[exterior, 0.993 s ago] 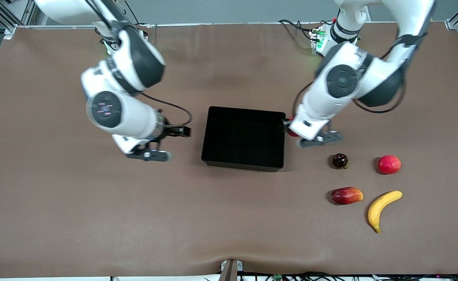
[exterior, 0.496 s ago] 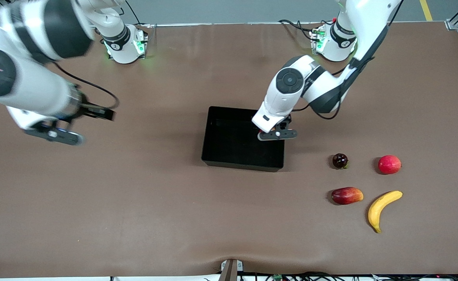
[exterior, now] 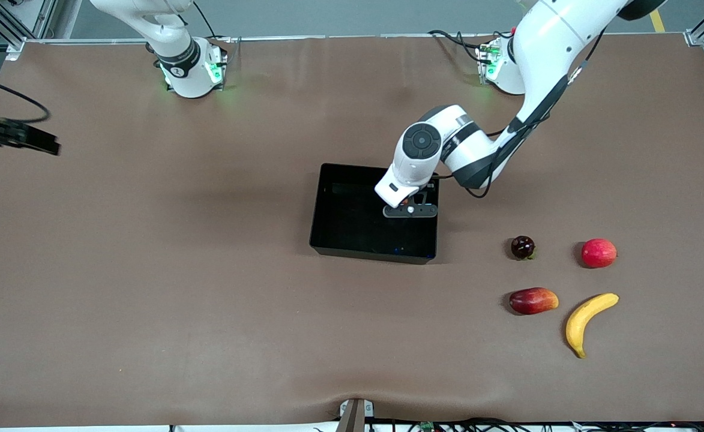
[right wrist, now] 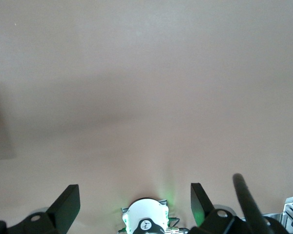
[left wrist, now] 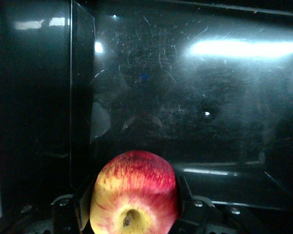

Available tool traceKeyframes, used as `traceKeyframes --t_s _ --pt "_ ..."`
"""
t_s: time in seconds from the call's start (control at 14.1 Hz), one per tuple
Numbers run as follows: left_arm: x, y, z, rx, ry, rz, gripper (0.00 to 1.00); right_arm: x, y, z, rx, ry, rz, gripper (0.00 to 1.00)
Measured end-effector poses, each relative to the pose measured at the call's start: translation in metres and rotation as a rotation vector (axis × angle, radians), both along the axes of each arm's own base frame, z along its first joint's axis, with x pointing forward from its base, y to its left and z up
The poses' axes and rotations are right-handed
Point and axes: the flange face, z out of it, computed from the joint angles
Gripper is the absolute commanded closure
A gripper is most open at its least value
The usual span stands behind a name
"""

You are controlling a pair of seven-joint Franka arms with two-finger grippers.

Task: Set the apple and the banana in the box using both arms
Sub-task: 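Carry the apple over the black box and open the left gripper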

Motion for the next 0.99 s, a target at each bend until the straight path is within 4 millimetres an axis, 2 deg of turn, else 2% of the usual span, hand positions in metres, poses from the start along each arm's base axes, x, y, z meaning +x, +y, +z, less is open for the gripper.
traceKeyframes --t_s 0.14,0.28,0.43,0.5,0.57,0.85,0.99 --pt "-0.001 -0.002 -0.015 0.002 -0.009 0.009 1.0 -0.001 -0.02 0.005 0.012 -0.037 0.014 0.0" --pt "-0.004 -0.002 -0.027 0.016 -0.014 0.023 1.0 0.001 -0.031 0.003 0.018 -0.07 0.024 0.0" --pt "-0.006 -0.007 -0.026 0.022 -0.026 0.039 0.99 0.004 -0.048 -0.008 0.022 -0.115 0.06 0.0" --pt "-0.008 -0.01 -0.026 0.025 -0.029 0.045 0.6 0.002 -0.057 -0.013 0.026 -0.131 0.084 0.0" --pt "-0.011 -0.013 -0.026 0.026 -0.03 0.052 0.01 -0.003 -0.06 -0.014 0.03 -0.143 0.098 0.0" --pt "-0.014 -0.016 -0.028 0.029 -0.028 0.07 0.0 -0.023 -0.056 -0.001 0.038 -0.169 0.118 0.0" --pt "-0.009 -0.016 -0.021 0.025 -0.041 0.076 0.0 -0.032 -0.052 0.006 0.041 -0.179 0.124 0.0"
